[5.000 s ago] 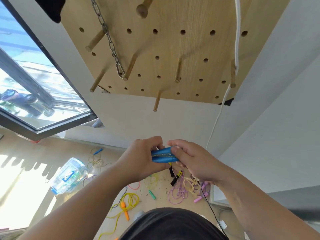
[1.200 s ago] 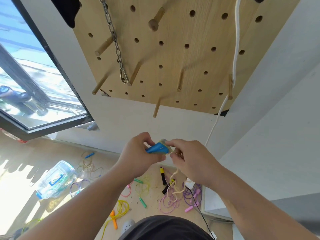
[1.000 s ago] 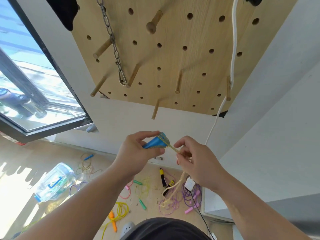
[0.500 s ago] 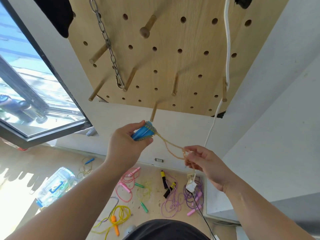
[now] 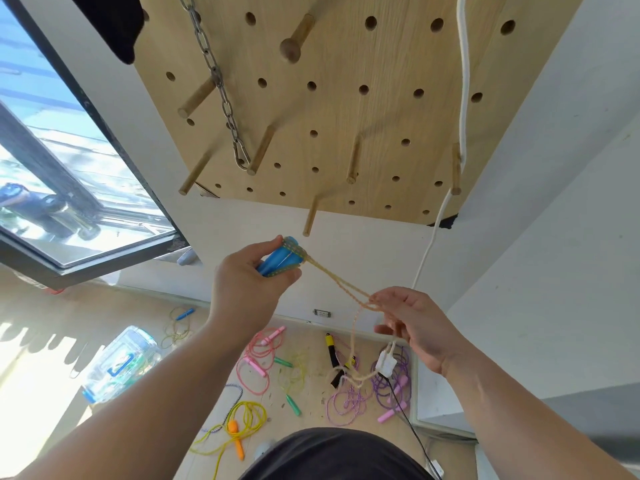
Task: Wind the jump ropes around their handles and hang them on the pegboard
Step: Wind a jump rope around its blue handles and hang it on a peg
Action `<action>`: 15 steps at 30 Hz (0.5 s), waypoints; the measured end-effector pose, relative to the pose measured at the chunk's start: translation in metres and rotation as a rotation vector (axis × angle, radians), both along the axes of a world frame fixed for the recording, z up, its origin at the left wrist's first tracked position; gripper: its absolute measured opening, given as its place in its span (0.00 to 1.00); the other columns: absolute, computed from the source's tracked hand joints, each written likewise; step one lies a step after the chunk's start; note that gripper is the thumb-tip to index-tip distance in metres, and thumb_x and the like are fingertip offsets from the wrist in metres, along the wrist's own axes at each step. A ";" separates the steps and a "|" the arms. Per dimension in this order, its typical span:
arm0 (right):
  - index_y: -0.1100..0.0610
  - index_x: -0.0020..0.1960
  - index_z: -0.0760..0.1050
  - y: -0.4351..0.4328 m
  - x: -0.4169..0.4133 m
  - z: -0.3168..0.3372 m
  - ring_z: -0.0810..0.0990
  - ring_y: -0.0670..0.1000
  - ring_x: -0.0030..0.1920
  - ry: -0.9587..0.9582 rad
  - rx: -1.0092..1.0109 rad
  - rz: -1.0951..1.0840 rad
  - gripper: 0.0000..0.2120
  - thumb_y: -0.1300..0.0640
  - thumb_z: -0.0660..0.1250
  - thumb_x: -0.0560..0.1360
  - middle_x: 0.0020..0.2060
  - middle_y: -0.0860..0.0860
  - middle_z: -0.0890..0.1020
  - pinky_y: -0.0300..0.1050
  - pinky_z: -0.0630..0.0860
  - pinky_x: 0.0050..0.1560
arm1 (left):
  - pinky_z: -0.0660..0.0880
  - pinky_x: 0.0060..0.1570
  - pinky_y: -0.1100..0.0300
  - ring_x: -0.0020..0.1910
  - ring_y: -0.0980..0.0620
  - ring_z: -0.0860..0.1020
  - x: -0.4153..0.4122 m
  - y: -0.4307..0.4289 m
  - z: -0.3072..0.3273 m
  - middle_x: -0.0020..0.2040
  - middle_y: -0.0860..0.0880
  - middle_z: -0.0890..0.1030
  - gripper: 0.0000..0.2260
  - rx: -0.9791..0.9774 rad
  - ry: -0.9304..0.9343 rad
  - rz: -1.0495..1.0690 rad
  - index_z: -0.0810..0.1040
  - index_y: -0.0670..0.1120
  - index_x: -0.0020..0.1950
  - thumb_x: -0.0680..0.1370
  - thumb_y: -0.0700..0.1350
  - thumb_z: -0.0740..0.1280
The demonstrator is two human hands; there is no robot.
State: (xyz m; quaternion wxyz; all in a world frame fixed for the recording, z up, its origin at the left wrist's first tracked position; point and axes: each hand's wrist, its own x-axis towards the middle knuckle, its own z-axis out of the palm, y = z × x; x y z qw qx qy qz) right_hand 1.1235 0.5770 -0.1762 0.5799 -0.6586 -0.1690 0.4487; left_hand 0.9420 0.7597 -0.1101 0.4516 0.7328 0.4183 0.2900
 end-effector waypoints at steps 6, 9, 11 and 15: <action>0.59 0.44 0.84 0.000 0.001 0.007 0.70 0.48 0.34 0.043 -0.011 -0.015 0.07 0.56 0.72 0.76 0.38 0.57 0.69 0.47 0.80 0.34 | 0.72 0.39 0.73 0.42 0.59 0.79 -0.008 0.003 -0.013 0.47 0.58 0.80 0.22 -0.005 0.084 0.013 0.81 0.55 0.65 0.72 0.46 0.79; 0.58 0.43 0.80 0.003 -0.001 0.006 0.78 0.51 0.42 -0.053 -0.063 -0.031 0.10 0.58 0.66 0.81 0.37 0.56 0.72 0.49 0.79 0.39 | 0.73 0.42 0.75 0.44 0.65 0.79 -0.011 0.001 -0.017 0.49 0.60 0.81 0.23 0.005 0.126 -0.033 0.81 0.55 0.66 0.72 0.46 0.79; 0.56 0.42 0.79 0.007 -0.005 0.005 0.78 0.49 0.46 -0.189 -0.081 -0.005 0.10 0.61 0.64 0.81 0.41 0.53 0.79 0.46 0.75 0.50 | 0.73 0.44 0.75 0.45 0.65 0.79 -0.013 -0.001 -0.019 0.50 0.59 0.82 0.23 0.036 0.155 -0.063 0.81 0.55 0.66 0.72 0.46 0.79; 0.51 0.45 0.80 0.014 -0.014 0.008 0.78 0.45 0.50 -0.394 -0.080 -0.056 0.11 0.63 0.63 0.80 0.47 0.45 0.83 0.39 0.71 0.52 | 0.68 0.41 0.81 0.43 0.70 0.78 -0.013 -0.005 -0.024 0.47 0.63 0.78 0.23 0.086 0.232 -0.121 0.80 0.56 0.67 0.73 0.45 0.78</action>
